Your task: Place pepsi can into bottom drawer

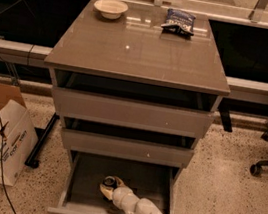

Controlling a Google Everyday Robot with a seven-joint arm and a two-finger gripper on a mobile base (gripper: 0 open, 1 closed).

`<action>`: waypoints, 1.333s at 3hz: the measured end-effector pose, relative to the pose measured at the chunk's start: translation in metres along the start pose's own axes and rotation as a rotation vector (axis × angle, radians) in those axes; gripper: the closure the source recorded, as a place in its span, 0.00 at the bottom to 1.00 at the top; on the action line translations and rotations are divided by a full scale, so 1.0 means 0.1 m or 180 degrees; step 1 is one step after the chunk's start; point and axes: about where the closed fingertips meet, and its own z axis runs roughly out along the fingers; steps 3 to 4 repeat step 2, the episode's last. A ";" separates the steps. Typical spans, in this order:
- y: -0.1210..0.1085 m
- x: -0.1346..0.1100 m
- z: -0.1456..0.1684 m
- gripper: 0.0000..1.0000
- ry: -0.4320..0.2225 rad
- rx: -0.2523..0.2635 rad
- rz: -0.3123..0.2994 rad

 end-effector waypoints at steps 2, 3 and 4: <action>0.02 0.00 0.01 0.00 0.0001 -0.0005 0.0004; 0.02 0.00 0.01 0.00 0.0001 -0.0005 0.0004; 0.02 0.00 0.01 0.00 0.0001 -0.0005 0.0004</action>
Offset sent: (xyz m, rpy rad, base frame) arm -0.0001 0.0010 -0.0006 0.0003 0.0017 -0.0006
